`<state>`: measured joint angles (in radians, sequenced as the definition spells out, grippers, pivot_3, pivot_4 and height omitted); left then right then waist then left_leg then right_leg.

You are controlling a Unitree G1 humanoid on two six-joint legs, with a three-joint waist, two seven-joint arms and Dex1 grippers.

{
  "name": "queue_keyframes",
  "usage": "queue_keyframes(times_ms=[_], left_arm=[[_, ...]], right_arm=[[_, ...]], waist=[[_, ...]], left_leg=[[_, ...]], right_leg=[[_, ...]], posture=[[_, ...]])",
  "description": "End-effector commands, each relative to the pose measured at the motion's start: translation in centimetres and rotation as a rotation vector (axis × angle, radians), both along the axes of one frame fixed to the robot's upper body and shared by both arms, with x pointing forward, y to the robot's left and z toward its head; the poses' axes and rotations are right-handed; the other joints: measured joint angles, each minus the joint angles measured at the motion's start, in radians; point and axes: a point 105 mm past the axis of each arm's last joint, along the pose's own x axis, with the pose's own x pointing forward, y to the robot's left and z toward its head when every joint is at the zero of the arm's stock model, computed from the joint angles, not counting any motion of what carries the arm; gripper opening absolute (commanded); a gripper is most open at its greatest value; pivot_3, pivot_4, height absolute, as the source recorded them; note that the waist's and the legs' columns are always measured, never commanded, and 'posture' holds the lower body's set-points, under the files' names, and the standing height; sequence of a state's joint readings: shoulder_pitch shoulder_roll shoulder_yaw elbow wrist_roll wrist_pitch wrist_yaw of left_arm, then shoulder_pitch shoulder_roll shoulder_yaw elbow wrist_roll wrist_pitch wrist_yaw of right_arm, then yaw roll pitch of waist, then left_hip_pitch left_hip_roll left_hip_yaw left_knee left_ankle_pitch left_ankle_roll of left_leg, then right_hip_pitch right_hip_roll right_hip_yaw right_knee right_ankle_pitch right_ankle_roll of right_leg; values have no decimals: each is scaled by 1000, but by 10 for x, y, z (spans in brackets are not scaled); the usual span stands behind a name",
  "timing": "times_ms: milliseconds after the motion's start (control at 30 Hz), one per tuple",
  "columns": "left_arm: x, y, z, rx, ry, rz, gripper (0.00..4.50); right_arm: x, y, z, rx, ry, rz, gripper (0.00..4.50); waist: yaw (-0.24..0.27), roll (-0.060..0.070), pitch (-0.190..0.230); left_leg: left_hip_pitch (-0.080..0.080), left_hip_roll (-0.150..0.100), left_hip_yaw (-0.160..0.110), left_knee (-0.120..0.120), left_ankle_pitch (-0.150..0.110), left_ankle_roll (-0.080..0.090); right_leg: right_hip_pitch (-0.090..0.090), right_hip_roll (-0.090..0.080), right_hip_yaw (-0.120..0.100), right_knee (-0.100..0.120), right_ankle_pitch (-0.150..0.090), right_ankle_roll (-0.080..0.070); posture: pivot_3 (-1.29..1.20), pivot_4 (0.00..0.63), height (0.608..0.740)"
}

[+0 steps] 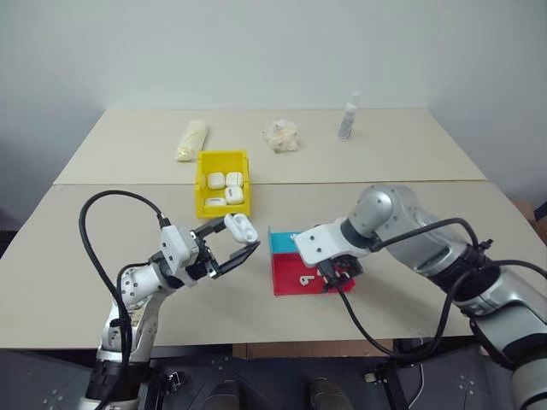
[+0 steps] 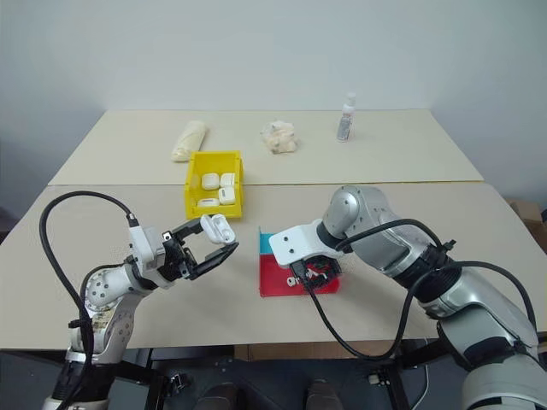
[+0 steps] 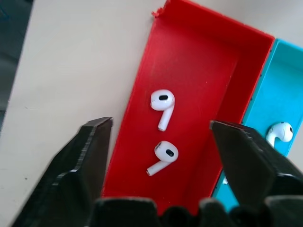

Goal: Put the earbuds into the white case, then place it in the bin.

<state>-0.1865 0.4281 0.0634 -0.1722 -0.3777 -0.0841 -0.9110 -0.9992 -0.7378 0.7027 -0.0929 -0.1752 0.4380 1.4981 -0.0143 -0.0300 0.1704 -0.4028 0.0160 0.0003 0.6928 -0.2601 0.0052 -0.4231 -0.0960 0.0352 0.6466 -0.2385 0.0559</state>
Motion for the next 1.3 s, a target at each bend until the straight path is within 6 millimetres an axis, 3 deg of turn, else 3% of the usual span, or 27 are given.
queue_keyframes(times_ms=[33,133,233,667,1300], left_arm=[[-4,-2,7,12,28,7,2803],[-4,-2,3,35,81,23,2803],[-5,-3,4,35,79,25,2803],[-2,2,2,72,113,55,2803],[-4,0,-2,90,136,65,2803]], right_arm=[[0,6,5,7,-31,27,3295],[-4,10,4,8,-29,46,3295],[-5,15,0,7,-33,53,2430],[-2,22,-20,-12,-46,52,2430],[8,18,-26,-43,-83,43,2430]], waist=[[0,0,0],[0,0,0],[0,0,0],[0,0,0],[0,0,0]], left_leg=[[0,0,0,0,0,0],[0,0,0,0,0,0],[0,0,0,0,0,0],[0,0,0,0,0,0],[0,0,0,0,0,0]], right_leg=[[0,0,0,0,0,0],[0,0,0,0,0,0],[0,0,0,0,0,0],[0,0,0,0,0,0],[0,1,0,0,0,0]], posture=[[0,150,740],[0,150,740],[0,150,740],[0,150,740],[0,150,740]])
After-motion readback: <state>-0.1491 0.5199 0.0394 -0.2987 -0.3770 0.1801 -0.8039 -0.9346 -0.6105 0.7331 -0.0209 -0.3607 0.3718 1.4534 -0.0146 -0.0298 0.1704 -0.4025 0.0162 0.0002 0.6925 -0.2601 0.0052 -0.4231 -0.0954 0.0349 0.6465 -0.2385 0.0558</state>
